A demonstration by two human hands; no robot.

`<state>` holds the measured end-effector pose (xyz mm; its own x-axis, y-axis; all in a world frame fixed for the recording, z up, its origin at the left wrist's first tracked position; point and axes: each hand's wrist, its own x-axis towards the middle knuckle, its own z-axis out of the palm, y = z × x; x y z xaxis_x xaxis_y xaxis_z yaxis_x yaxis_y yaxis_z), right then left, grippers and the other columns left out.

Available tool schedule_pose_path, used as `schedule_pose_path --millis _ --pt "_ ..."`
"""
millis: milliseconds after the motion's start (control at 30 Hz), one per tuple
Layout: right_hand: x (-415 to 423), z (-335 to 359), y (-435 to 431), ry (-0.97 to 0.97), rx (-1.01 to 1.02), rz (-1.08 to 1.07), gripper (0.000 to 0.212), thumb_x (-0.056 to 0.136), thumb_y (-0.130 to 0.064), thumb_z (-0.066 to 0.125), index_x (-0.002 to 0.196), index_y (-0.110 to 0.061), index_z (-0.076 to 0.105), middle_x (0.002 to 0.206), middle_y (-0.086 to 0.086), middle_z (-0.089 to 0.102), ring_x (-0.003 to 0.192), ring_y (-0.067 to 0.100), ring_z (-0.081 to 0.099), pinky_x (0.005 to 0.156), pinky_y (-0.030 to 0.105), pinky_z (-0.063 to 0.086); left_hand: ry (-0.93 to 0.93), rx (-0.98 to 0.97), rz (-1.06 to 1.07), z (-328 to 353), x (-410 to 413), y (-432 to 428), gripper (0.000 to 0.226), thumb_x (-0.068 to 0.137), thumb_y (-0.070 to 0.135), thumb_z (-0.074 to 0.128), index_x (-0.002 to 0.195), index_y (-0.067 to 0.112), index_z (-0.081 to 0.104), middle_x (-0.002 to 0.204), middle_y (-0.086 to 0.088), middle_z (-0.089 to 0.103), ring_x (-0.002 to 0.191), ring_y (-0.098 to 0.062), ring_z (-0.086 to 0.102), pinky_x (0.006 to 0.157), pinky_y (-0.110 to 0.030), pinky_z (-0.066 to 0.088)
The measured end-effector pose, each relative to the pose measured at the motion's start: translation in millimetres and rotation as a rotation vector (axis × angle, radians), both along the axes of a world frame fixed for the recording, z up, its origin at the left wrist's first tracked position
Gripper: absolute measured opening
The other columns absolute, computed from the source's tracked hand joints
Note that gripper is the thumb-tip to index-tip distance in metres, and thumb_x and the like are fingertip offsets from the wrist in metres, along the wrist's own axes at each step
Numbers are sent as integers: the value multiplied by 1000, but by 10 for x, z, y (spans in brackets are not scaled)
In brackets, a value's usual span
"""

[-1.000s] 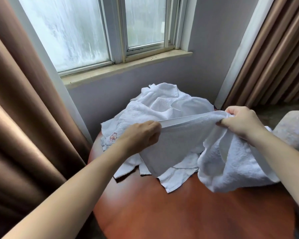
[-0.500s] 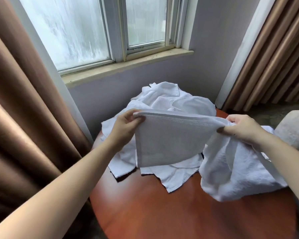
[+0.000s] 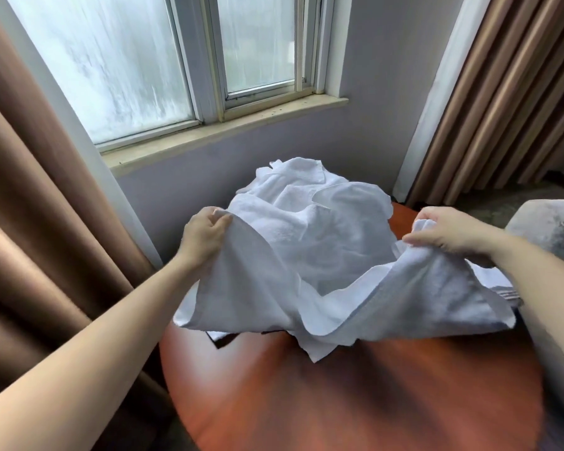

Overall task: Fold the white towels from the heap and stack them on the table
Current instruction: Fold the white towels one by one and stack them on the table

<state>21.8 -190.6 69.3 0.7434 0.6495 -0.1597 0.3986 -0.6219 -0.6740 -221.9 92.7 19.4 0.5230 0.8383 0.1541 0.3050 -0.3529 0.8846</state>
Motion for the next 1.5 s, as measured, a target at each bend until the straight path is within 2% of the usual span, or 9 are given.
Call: schedule_pose_path --millis 300,400,500,633,733,933,1167,1300,1500 --pt "-8 97 15 -242 0 -383 48 101 -37 38 69 -2 44 83 15 49 89 32 47 75 35 31 40 -32 225 19 -252 187 24 100 31 47 101 9 56 101 -5 57 97 -23 53 80 -30 37" --pt "-123 -17 198 141 201 -472 49 97 -43 45 102 5 50 106 8 55 99 26 52 89 31 40 5 -102 107 70 -132 -51 35 101 26 42 69 14 43 68 -4 40 64 -19 39 55 -26 31" --pt "-228 -154 359 522 388 -412 76 79 -52 66 135 -4 47 130 10 58 108 32 62 96 49 49 -82 -243 -56 126 -17 -292 28 98 25 42 75 11 49 70 -5 40 63 -19 34 56 -27 29" --pt "-544 -34 545 668 441 -289 24 89 -20 67 105 -2 63 104 20 66 91 33 67 86 47 54 -209 -479 -146 258 111 -610 17 91 5 40 78 7 51 69 -9 43 62 -20 42 50 -23 38" --pt "-776 46 630 775 525 -207 12 87 -9 67 92 1 63 84 18 67 73 27 69 72 40 59 -275 -600 -164 348 163 -877 12 95 10 46 84 7 48 70 -9 49 57 -19 49 46 -22 43" --pt "-1289 106 827 757 764 -274 16 88 -10 68 80 -2 56 65 13 63 48 18 63 45 27 54 -385 -621 -196 309 266 -1342 15 90 24 60 88 14 49 86 -11 53 78 -20 52 70 -39 49" --pt "-1469 61 810 558 753 -201 13 88 -3 66 96 7 67 83 18 71 67 21 67 61 30 59 -486 -627 -119 332 200 -1344 19 77 31 63 78 16 50 80 -6 54 74 -20 51 72 -40 44" --pt "-1377 24 748 336 700 -247 14 87 -13 69 99 -7 71 88 4 73 80 15 69 74 30 58 -526 -626 -56 346 189 -1281 16 95 17 58 80 15 51 73 0 53 66 -13 50 66 -32 44" --pt "-1506 6 797 191 712 -122 12 85 -22 73 77 -13 73 79 2 74 79 17 71 74 33 58 -510 -645 -189 372 197 -1297 14 92 20 63 89 13 52 86 -10 61 77 -19 60 72 -34 51"
